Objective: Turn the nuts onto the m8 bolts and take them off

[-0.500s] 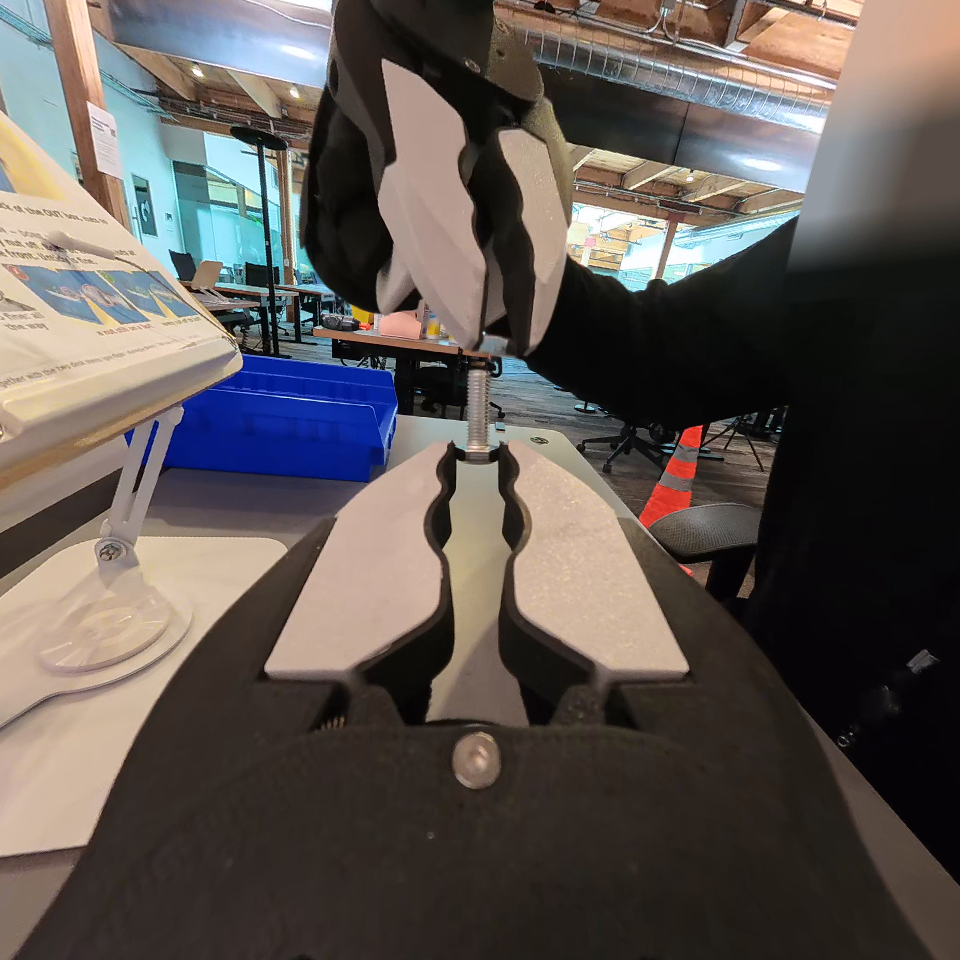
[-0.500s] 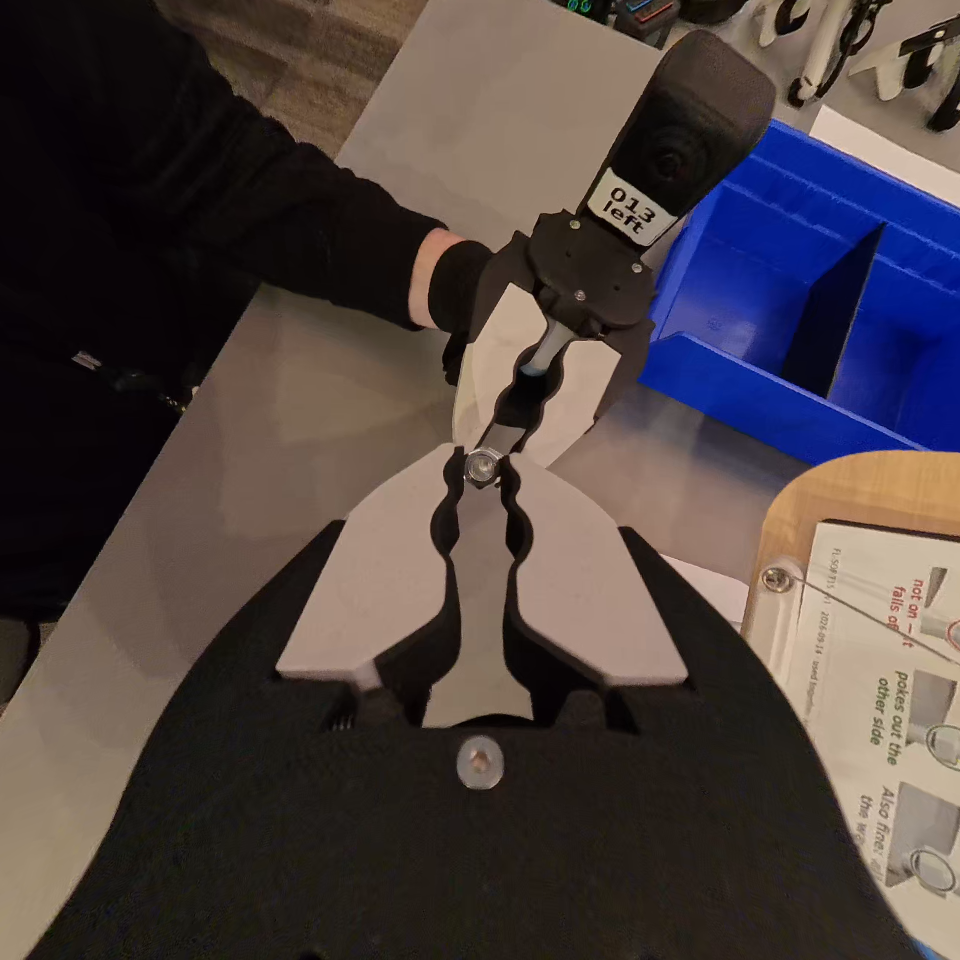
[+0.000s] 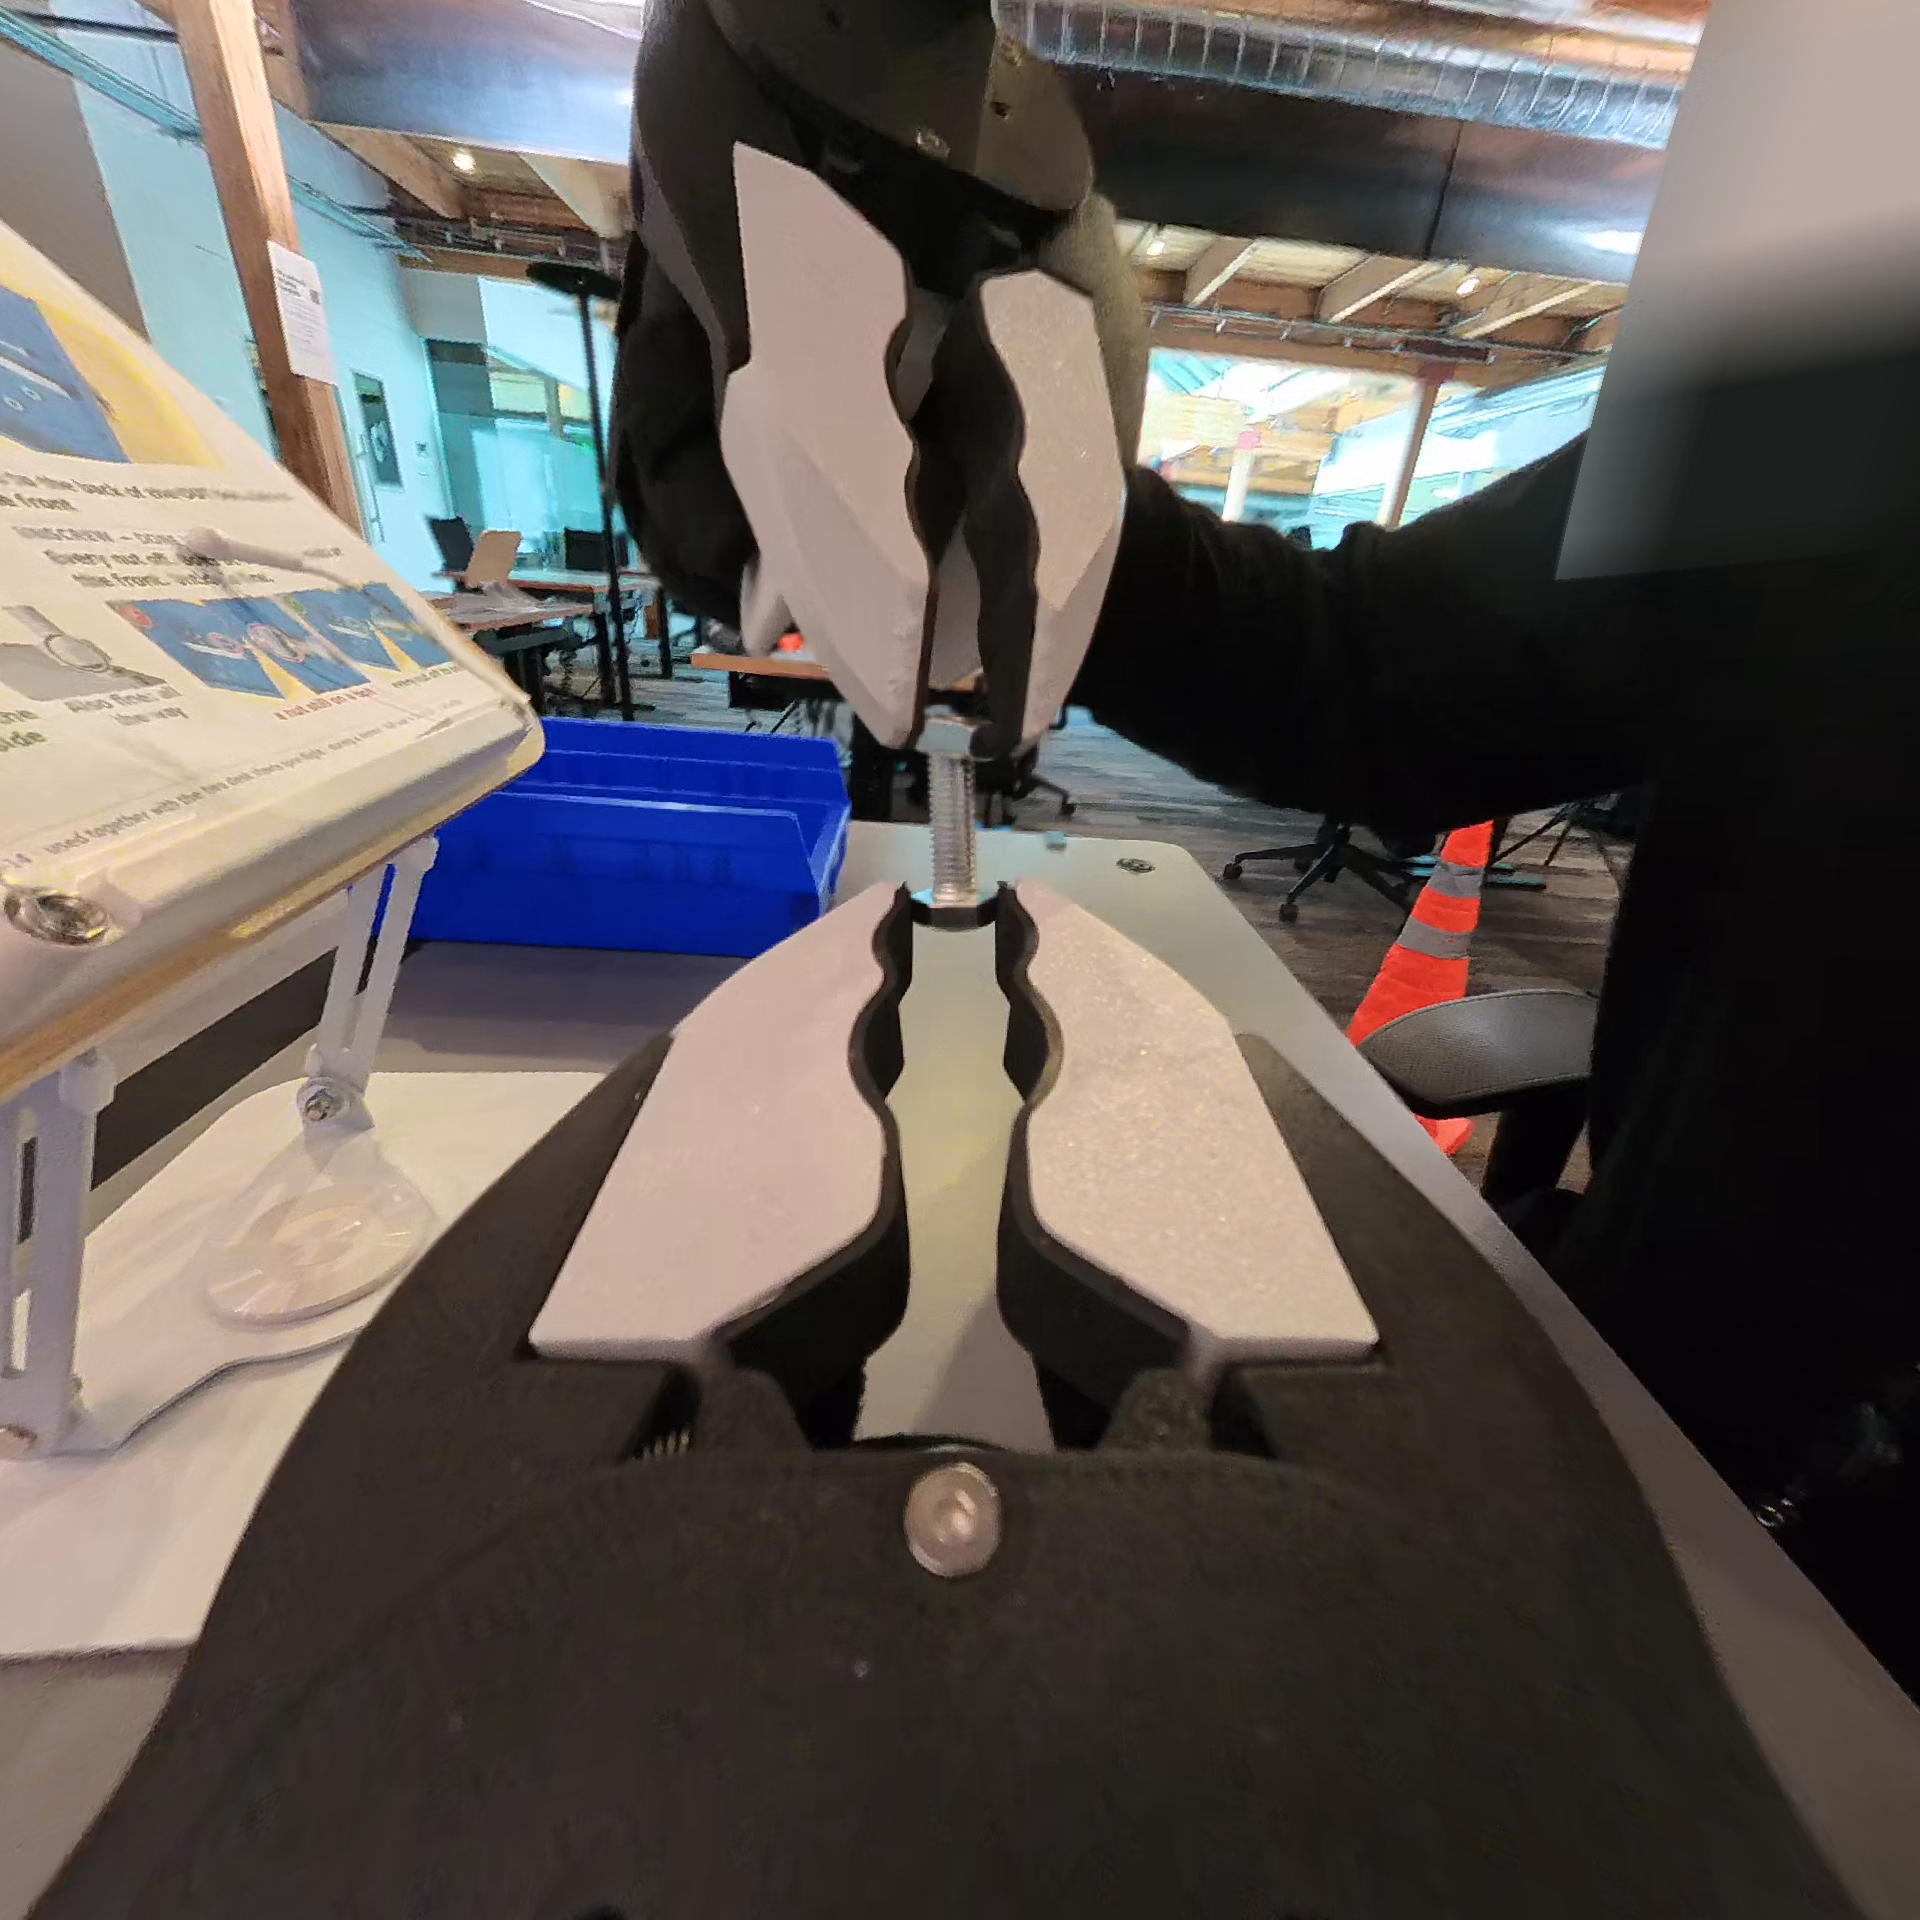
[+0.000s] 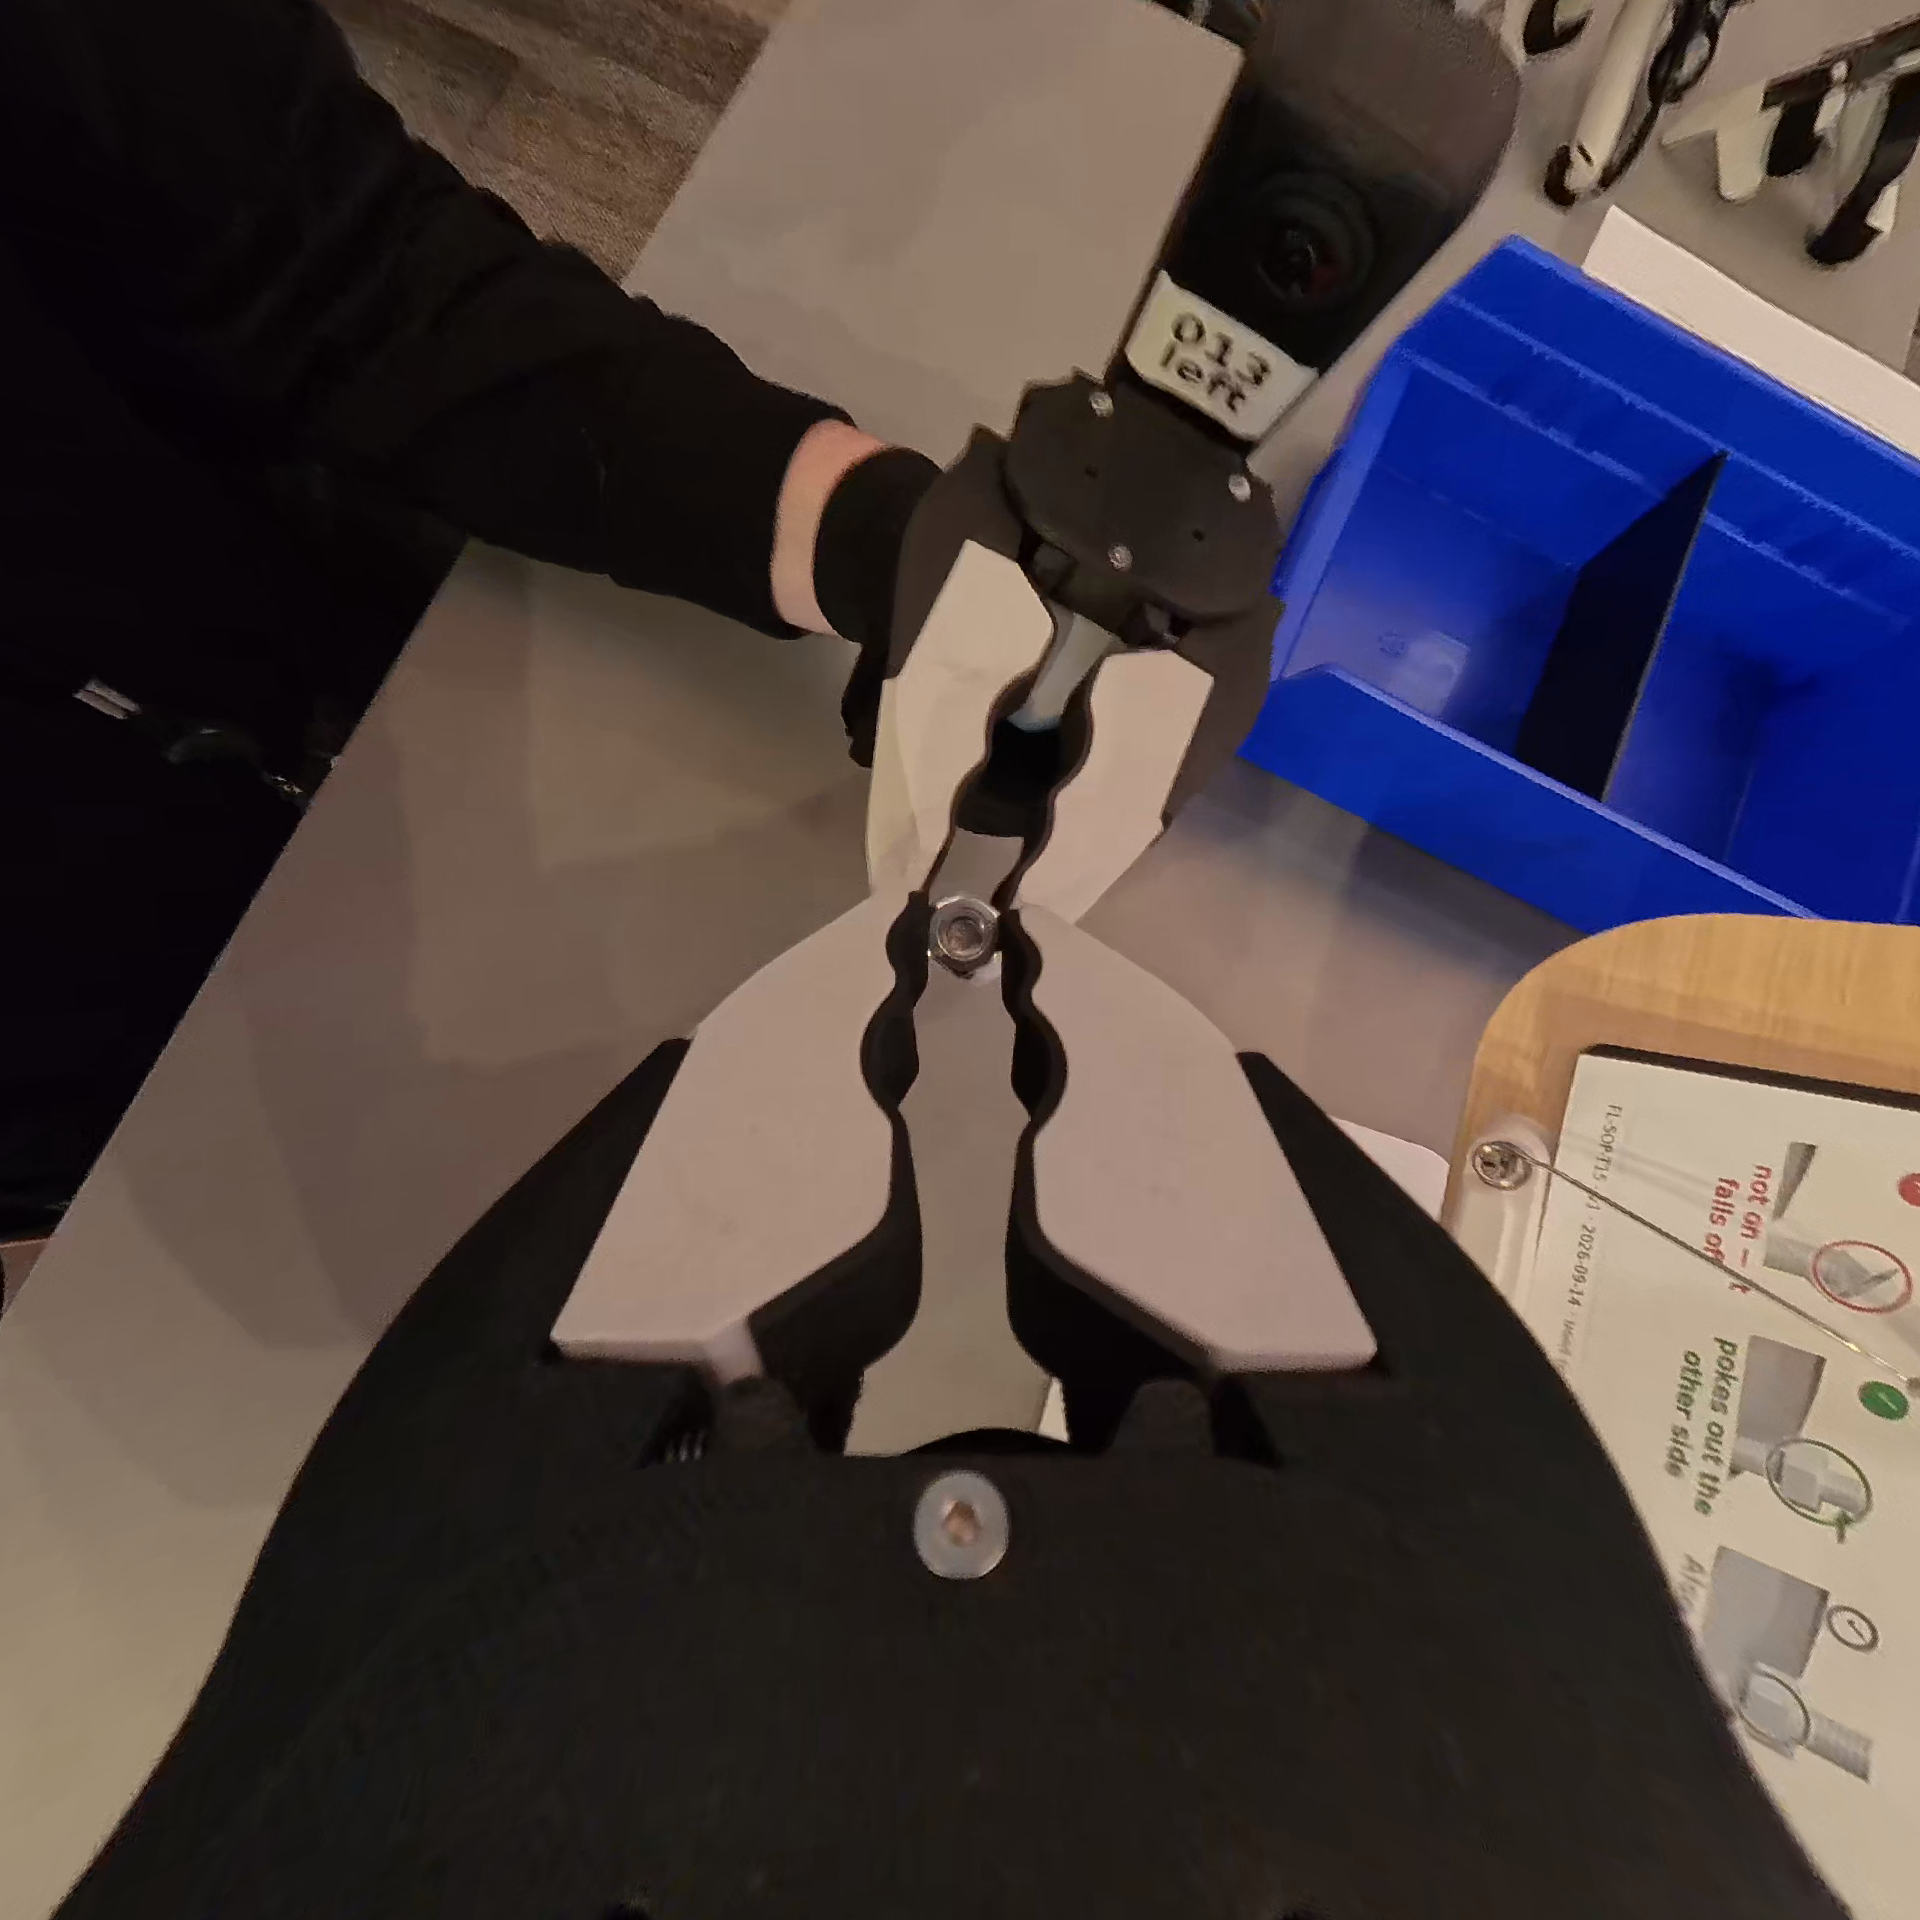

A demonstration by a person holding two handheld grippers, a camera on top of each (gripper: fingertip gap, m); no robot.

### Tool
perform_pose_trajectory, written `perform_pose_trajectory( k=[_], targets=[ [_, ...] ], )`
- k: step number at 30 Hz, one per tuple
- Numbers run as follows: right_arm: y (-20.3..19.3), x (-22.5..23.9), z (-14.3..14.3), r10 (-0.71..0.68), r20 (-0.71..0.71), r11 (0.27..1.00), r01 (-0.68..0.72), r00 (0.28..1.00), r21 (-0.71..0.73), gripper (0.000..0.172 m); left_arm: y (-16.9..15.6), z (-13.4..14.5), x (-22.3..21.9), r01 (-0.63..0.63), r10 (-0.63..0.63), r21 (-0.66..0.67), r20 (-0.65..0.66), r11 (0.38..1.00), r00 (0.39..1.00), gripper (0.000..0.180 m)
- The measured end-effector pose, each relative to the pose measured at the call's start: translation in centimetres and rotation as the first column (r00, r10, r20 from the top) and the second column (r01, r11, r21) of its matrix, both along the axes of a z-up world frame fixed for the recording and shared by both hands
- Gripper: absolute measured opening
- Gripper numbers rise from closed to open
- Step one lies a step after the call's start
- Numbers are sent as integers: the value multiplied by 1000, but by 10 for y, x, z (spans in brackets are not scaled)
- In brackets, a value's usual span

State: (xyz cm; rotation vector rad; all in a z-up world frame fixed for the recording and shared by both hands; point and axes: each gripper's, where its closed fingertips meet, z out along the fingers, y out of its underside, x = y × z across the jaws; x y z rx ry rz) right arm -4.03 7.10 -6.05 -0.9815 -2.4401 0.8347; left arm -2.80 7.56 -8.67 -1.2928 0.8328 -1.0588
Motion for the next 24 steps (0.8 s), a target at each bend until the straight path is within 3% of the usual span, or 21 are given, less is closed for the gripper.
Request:
perform_pose_trajectory(
  k=[9,24],
  targets=[
    [10,-3,-3,-66,-1,998,66,998,-7,14,12,-4,-2,-120,121,20,-70,993,990,15],
    [48,-12,-12,-352,9,930,351,936,-106,14,40,-6,-22,-377,380,42,-117,925,918,15]
  ],
)
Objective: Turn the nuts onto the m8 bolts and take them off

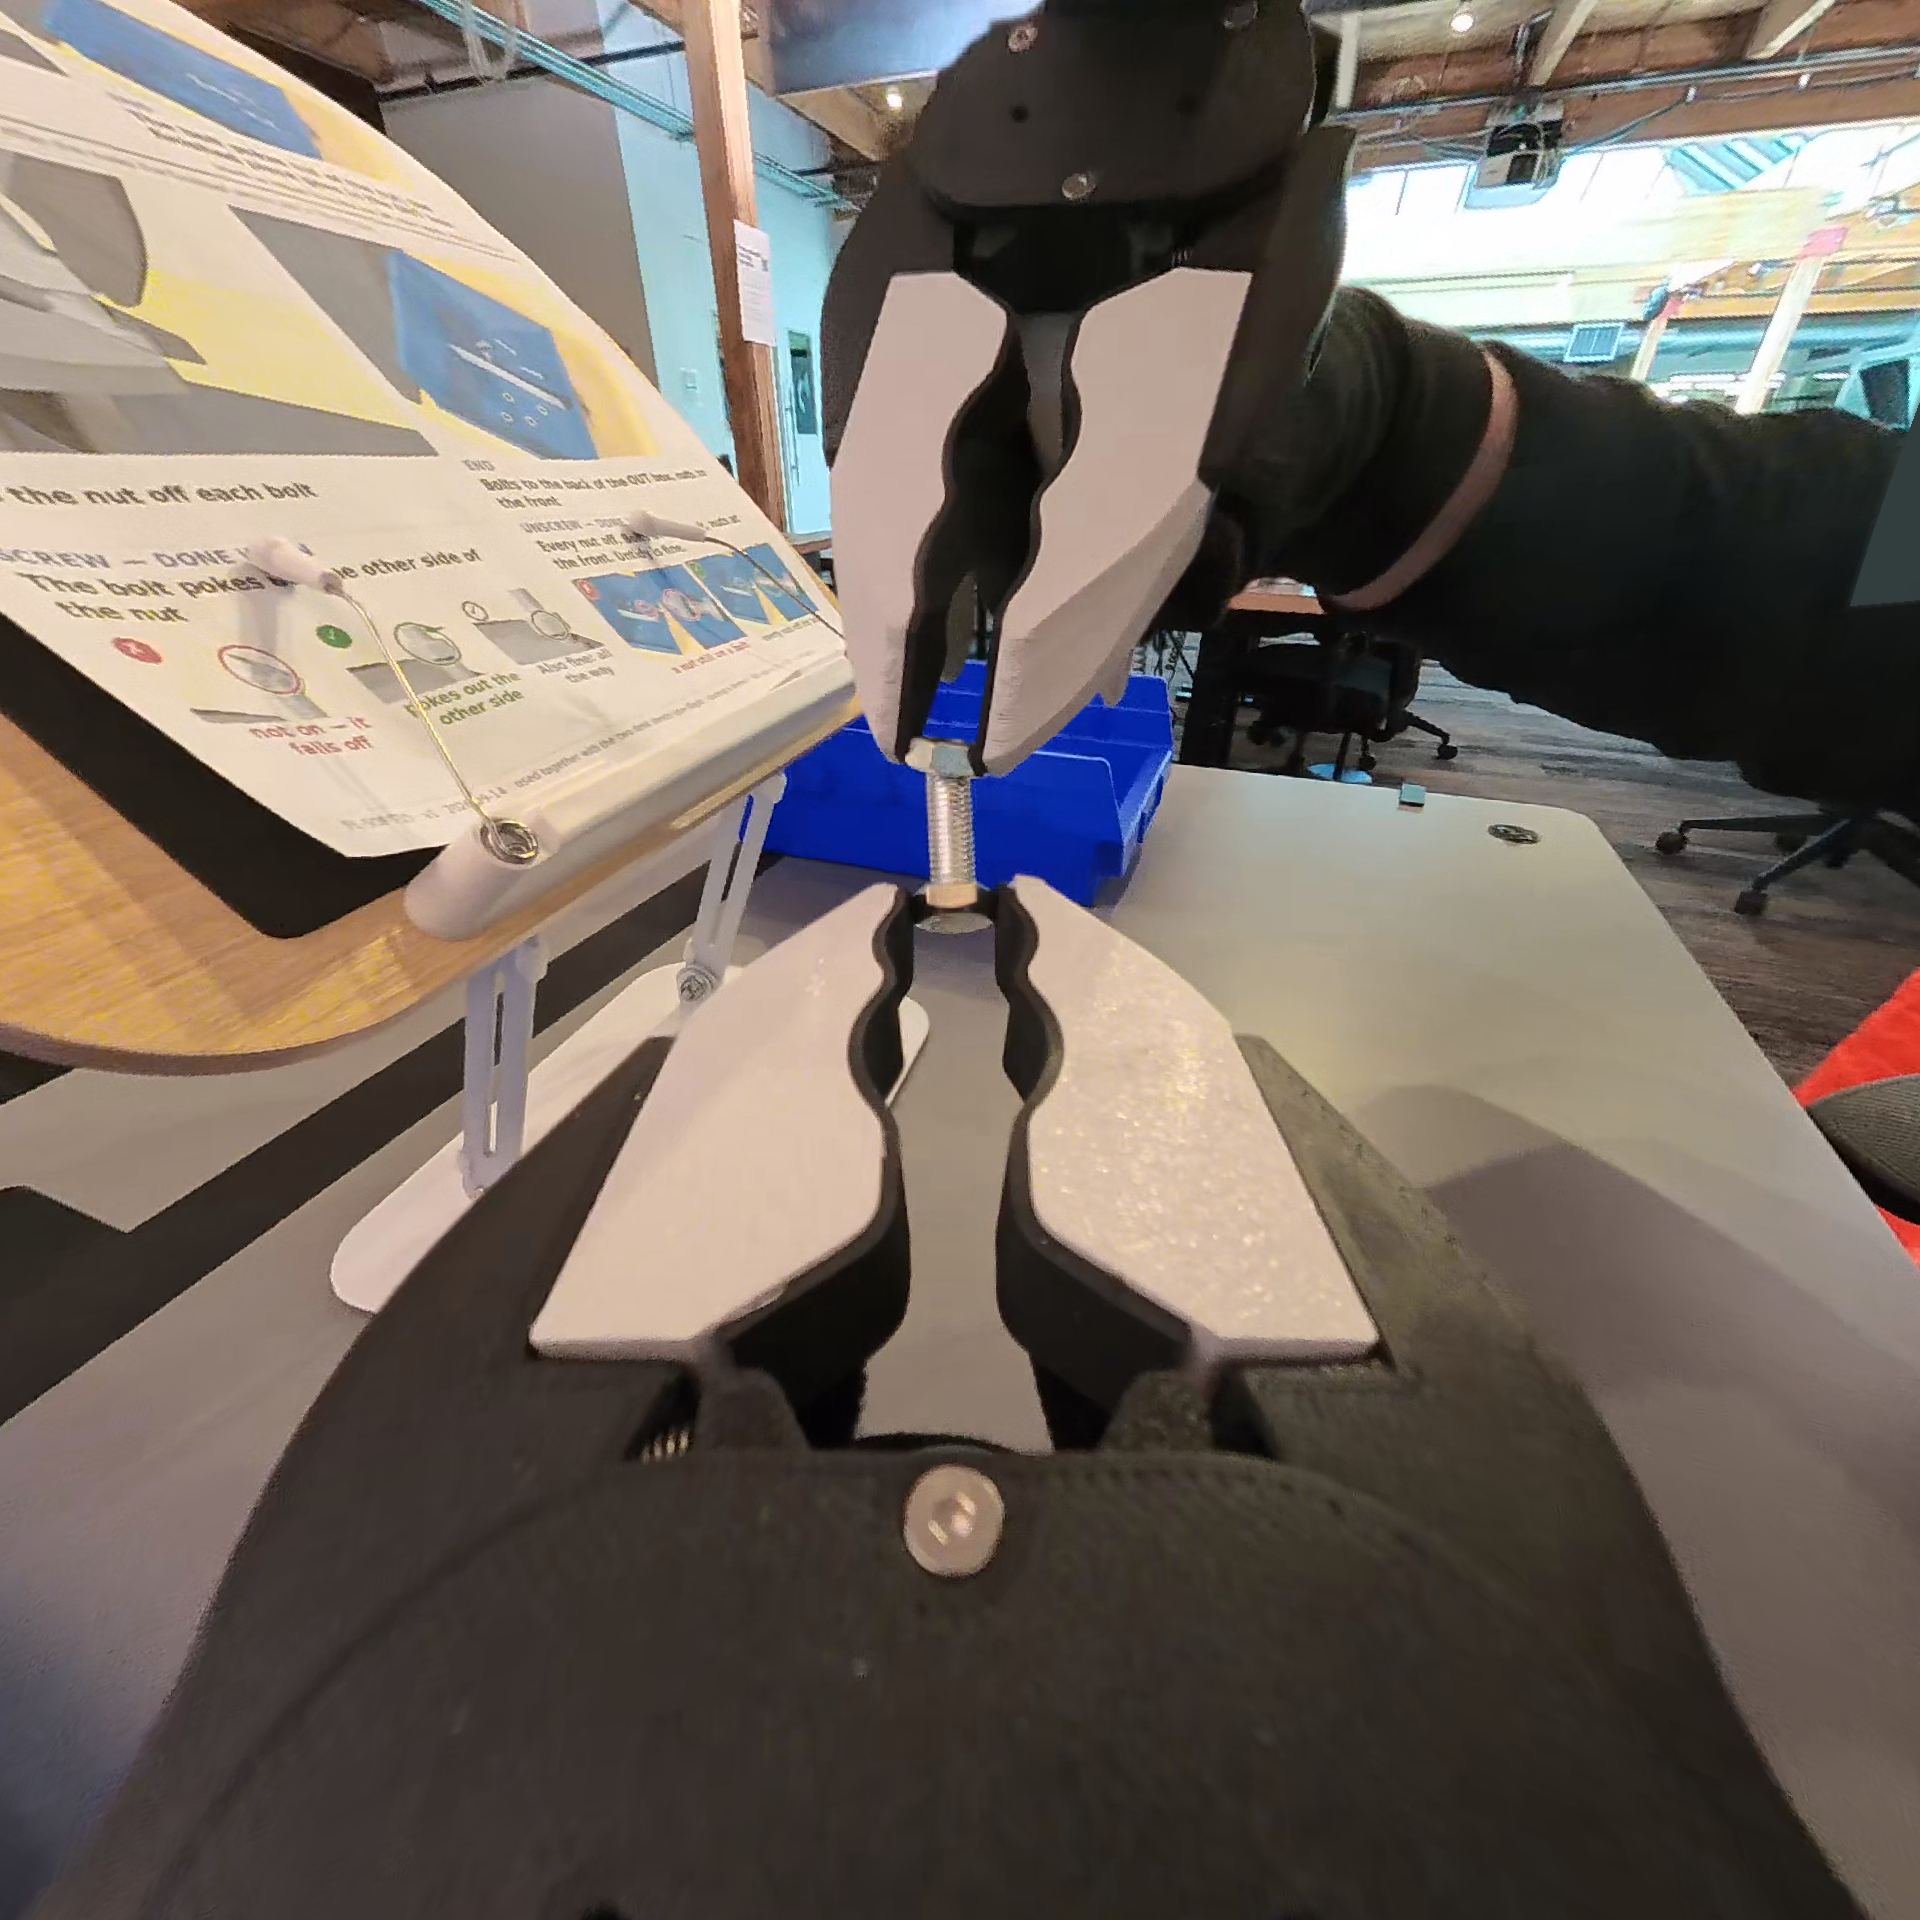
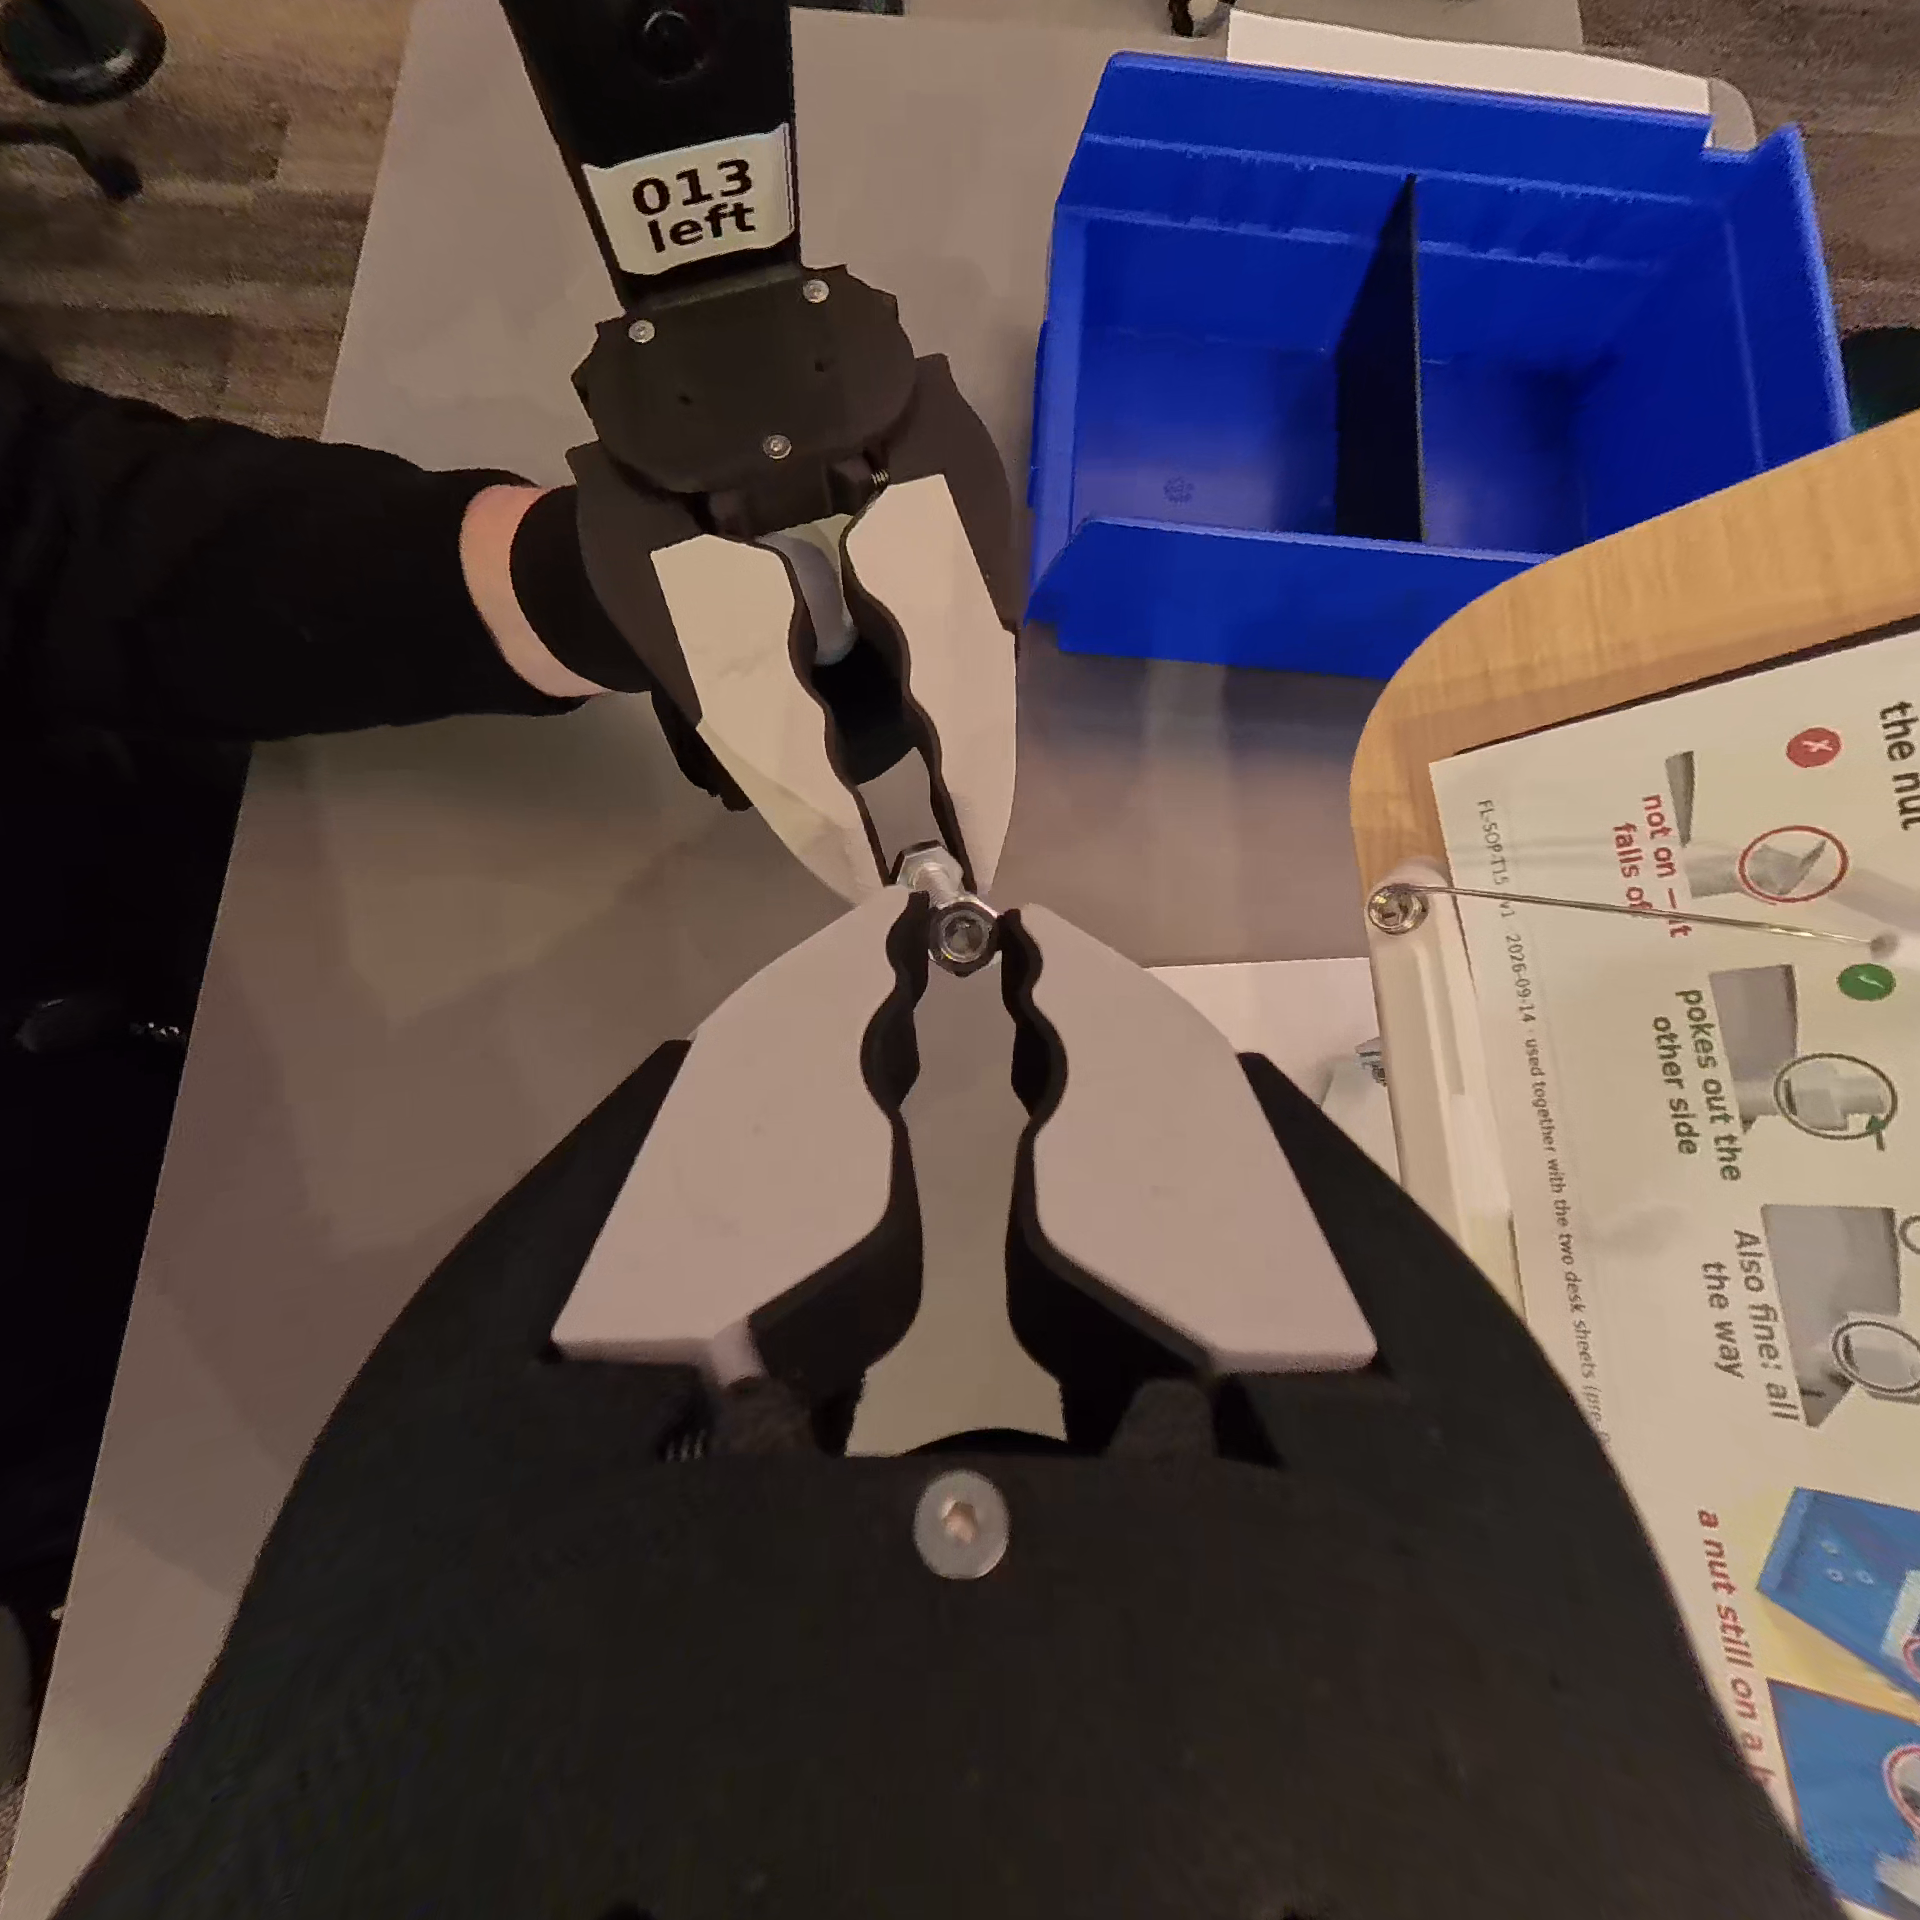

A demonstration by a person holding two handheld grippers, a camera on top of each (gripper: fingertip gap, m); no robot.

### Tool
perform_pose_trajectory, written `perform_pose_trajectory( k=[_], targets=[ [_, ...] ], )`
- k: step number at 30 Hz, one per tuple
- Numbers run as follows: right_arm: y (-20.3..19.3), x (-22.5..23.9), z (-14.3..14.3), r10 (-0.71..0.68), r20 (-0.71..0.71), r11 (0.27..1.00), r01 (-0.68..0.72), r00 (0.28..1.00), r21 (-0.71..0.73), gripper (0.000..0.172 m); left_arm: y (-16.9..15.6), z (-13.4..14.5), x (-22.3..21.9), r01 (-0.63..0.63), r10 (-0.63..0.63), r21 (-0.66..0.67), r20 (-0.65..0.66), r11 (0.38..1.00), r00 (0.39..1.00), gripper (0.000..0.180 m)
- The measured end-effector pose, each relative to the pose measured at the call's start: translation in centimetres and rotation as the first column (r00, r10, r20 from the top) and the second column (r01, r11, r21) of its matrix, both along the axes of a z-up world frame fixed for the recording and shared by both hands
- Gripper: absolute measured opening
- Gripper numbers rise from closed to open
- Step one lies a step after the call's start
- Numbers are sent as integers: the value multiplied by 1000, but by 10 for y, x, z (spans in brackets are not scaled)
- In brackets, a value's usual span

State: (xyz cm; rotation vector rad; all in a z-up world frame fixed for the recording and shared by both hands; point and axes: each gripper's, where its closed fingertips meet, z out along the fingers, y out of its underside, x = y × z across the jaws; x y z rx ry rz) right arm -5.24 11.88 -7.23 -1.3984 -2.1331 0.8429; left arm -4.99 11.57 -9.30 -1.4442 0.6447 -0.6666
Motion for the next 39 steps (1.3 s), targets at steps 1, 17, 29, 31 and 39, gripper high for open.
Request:
perform_pose_trajectory(
  k=[1,17,29,31,39],
  targets=[
    [0,0,1,-2,-7,1000,1,1000,-6,14,0,1,0,-1,1,4,2,1000,1000,15],
    [-11,-2,25,-6,-155,959,-38,988,-281,14,-9,22,-2,-2,-3,89,56,996,998,15],
    [-6,-6,30,-69,-149,936,12,986,-353,14,-4,27,-4,-71,60,110,94,991,994,15],
    [-4,-8,30,-96,-143,923,34,985,-382,14,-2,27,-6,-102,91,116,94,988,991,15],
    [-4,-13,37,-145,-177,884,47,973,-466,14,-1,33,-10,-126,107,125,147,984,983,15]
  ],
)
